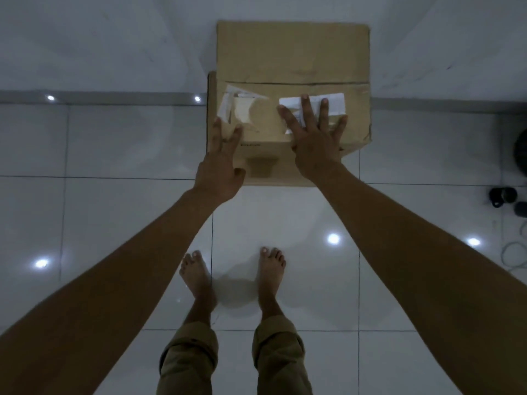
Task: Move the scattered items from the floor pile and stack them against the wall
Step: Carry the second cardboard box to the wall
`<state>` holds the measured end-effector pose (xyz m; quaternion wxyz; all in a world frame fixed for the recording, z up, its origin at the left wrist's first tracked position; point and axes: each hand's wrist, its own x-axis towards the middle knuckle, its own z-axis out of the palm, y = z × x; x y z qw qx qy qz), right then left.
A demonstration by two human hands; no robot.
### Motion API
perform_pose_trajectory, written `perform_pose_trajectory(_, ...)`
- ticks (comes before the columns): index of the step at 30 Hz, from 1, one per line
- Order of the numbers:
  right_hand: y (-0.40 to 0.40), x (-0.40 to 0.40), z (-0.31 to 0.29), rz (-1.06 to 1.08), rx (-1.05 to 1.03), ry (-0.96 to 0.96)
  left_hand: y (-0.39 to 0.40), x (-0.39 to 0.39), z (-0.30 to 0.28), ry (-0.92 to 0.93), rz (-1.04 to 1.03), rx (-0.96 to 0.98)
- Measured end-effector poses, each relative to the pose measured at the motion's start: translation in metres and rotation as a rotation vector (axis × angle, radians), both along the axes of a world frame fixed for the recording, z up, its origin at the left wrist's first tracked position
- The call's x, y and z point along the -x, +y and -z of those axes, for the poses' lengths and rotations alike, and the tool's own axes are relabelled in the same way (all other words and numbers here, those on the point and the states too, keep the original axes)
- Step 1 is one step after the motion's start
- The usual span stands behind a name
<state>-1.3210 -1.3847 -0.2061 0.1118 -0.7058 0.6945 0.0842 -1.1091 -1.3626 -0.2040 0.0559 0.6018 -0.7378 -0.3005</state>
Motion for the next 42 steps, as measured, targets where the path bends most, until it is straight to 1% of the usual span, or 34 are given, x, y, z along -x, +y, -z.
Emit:
perform_pose_trajectory(3,0.0,0.001,0.002,-0.003,-0.019,-0.008,-0.002,-0.005,0.001,0.021,0.016,-0.022)
perform_pose_trajectory(5,0.0,0.002,0.001,0.004,-0.03,-0.015,-0.003,-0.011,0.003,0.074,0.037,-0.026)
perform_pose_trajectory(8,-0.005,0.003,-0.01,-0.011,-0.134,-0.031,-0.006,-0.018,0.003,0.171,0.038,-0.049)
perform_pose_trajectory(10,-0.008,0.003,-0.021,-0.018,-0.184,-0.055,-0.006,-0.02,0.0,0.211,-0.008,-0.064)
perform_pose_trajectory(11,-0.007,0.003,-0.027,-0.011,-0.177,-0.064,-0.005,-0.021,-0.002,0.224,-0.044,-0.065)
perform_pose_trajectory(13,0.001,0.0,-0.038,0.041,-0.13,-0.098,-0.001,-0.022,-0.008,0.248,-0.155,-0.098)
perform_pose_trajectory(15,0.018,-0.003,-0.05,0.108,-0.082,-0.176,0.009,-0.023,-0.02,0.27,-0.268,-0.168)
perform_pose_trajectory(17,0.036,-0.006,-0.063,0.153,-0.079,-0.26,0.023,-0.025,-0.038,0.275,-0.317,-0.223)
perform_pose_trajectory(20,0.061,-0.015,-0.088,0.24,-0.216,-0.427,0.046,-0.028,-0.076,0.284,-0.334,-0.318)
perform_pose_trajectory(23,0.083,-0.028,-0.129,0.272,-0.345,-0.603,0.069,-0.033,-0.124,0.355,-0.382,-0.412)
perform_pose_trajectory(26,0.1,-0.041,-0.179,0.291,-0.451,-0.754,0.096,-0.041,-0.172,0.407,-0.436,-0.43)
perform_pose_trajectory(28,0.108,-0.05,-0.212,0.3,-0.494,-0.82,0.115,-0.046,-0.202,0.436,-0.482,-0.438)
perform_pose_trajectory(31,0.114,-0.063,-0.257,0.244,-0.469,-0.843,0.138,-0.052,-0.242,0.458,-0.514,-0.408)
perform_pose_trajectory(34,0.123,-0.073,-0.289,0.223,-0.444,-0.857,0.159,-0.06,-0.272,0.455,-0.524,-0.368)
perform_pose_trajectory(38,0.136,-0.085,-0.313,0.178,-0.466,-0.846,0.186,-0.072,-0.3,0.42,-0.539,-0.307)
perform_pose_trajectory(42,0.158,-0.109,-0.324,0.114,-0.53,-0.858,0.223,-0.087,-0.315,0.438,-0.665,-0.249)
